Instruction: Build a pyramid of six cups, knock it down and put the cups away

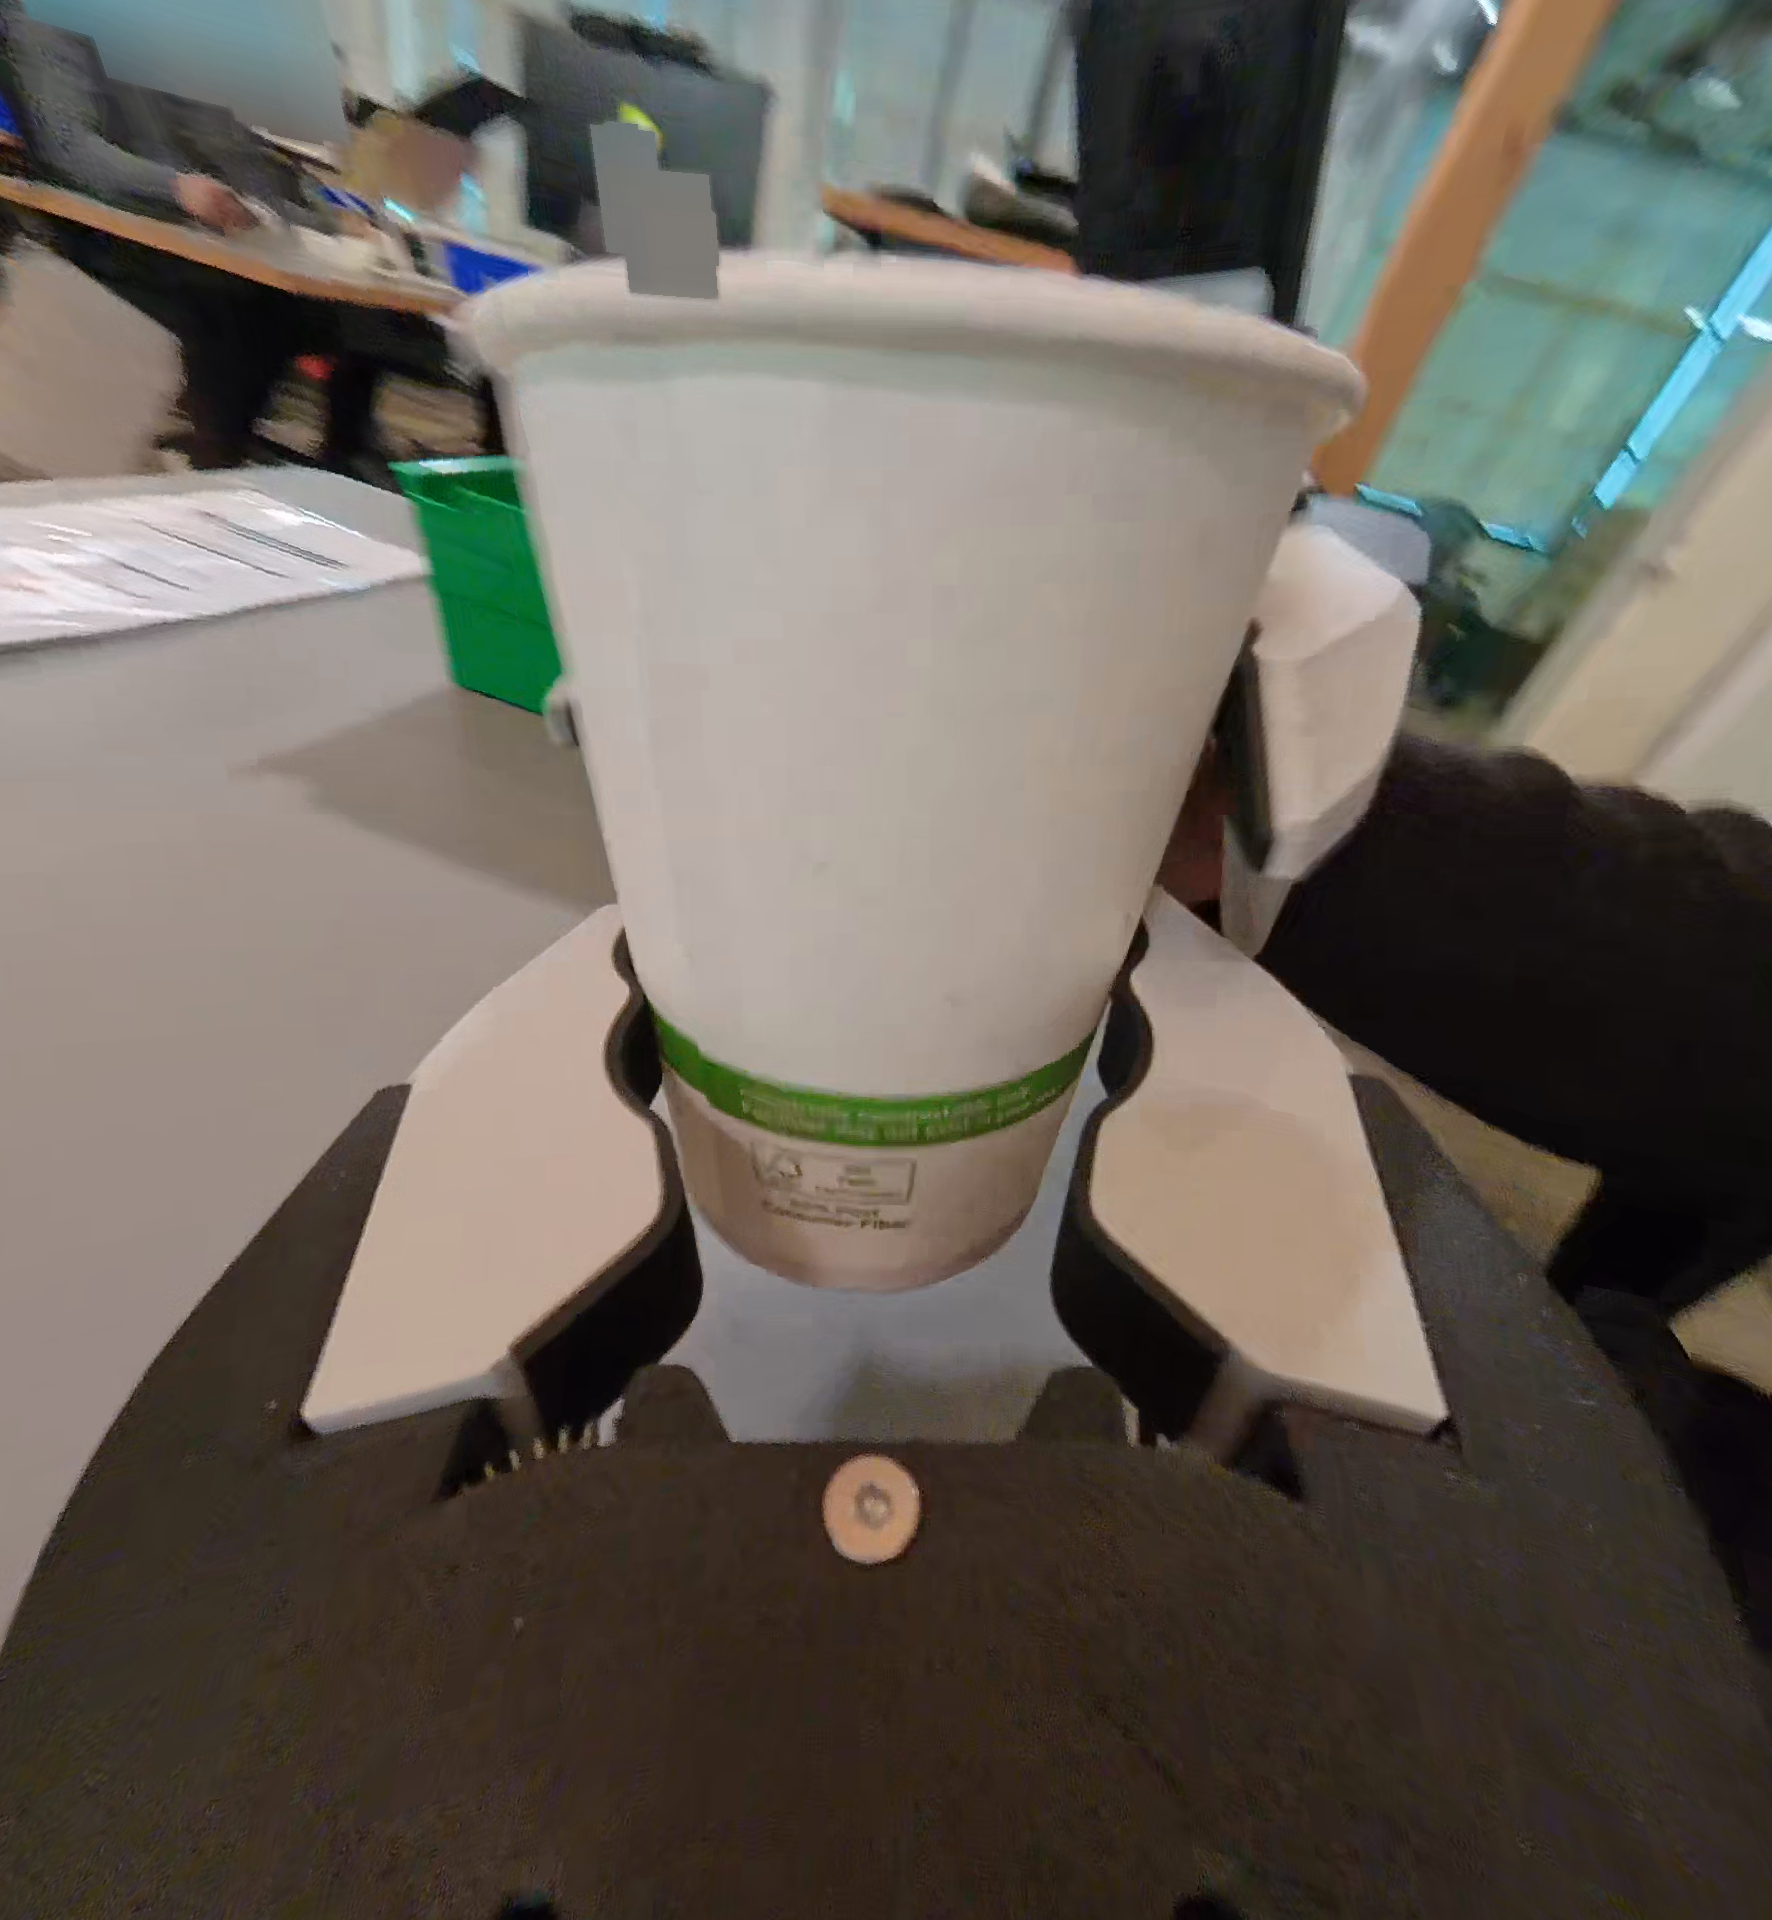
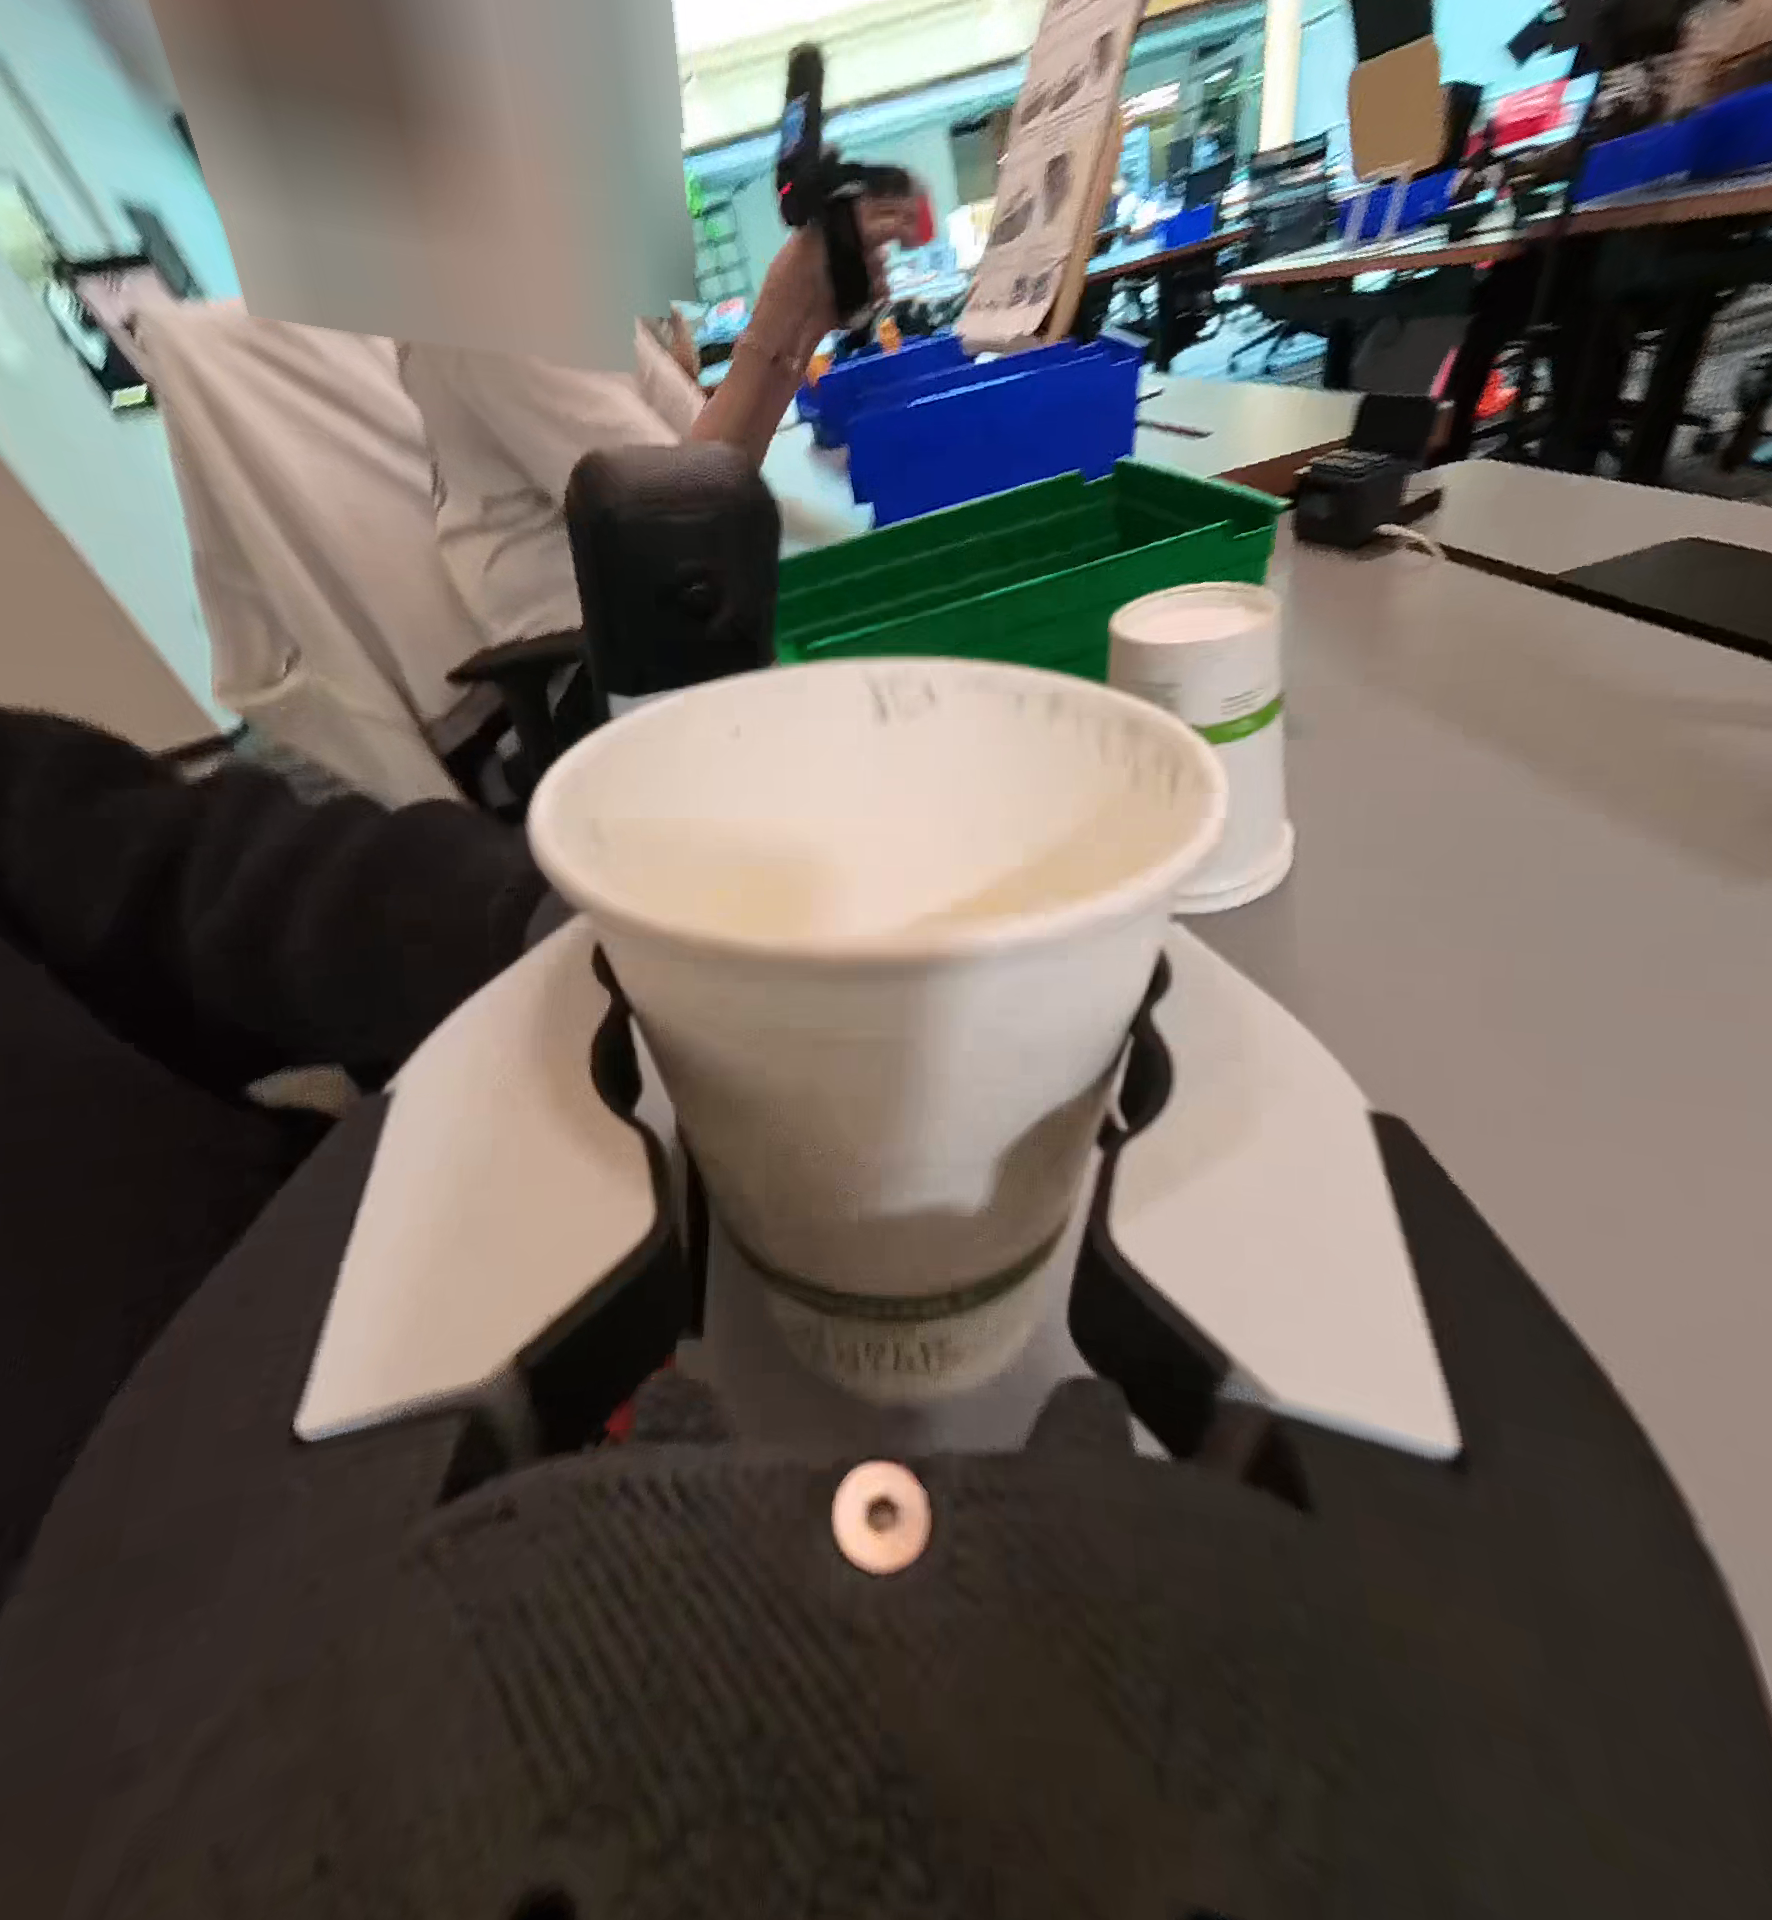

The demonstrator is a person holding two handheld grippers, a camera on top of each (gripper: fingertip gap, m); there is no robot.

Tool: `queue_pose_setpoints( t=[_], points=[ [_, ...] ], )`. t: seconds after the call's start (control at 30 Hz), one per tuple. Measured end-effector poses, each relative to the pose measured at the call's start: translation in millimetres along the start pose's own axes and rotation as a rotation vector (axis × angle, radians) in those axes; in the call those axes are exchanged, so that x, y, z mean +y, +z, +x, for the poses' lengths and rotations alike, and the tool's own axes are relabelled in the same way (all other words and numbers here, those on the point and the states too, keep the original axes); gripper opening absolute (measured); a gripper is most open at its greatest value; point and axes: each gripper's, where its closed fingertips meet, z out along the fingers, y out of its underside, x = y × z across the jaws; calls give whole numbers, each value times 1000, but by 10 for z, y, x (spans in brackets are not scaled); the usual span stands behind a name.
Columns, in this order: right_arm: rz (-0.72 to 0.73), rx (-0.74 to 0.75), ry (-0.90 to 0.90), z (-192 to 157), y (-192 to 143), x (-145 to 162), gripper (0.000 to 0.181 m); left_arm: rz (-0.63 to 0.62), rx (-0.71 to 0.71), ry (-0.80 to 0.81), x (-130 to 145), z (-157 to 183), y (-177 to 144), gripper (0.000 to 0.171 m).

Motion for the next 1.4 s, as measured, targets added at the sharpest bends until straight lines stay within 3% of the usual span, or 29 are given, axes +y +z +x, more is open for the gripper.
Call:
queue_pose_setpoints(
  t=[0.1, 0.2, 0.37, 0.47, 0.6, 0.73, 0.83, 1.0, 1.4],
  points=[
    [-57, -29, -61, -69, 27, 47, 92, -35, 36, 7, 96, 101, 28, 84],
    [-27, -31, -47, -55, 14, -25, 92, -1, 27, 5, 38, 80, -5, 84],
    [121, 116, -79, 194, -385, -472, 92, 60, -54, -17, -46, -93, -117, 76],
    [266, 305, -128, 464, -997, -876, 92, 96, -111, -57, -94, -231, -189, 70],
    [433, 735, -217, 949, -2213, -1140, 92, 113, -152, -97, -96, -339, -244, 68],
    [573, 1098, -271, 1269, -3326, -1057, 92, 87, -177, -89, -28, -354, -273, 68],
    [619, 1291, -292, 1488, -3768, -835, 92, 66, -198, -60, 15, -342, -301, 67],
    [619, 1293, -281, 1739, -3684, -715, 92, 38, -230, -43, 88, -354, -365, 67],
    [454, 1291, -213, 2071, -3477, -506, 95, 61, -300, -49, 76, -413, -578, 67]
  ],
)
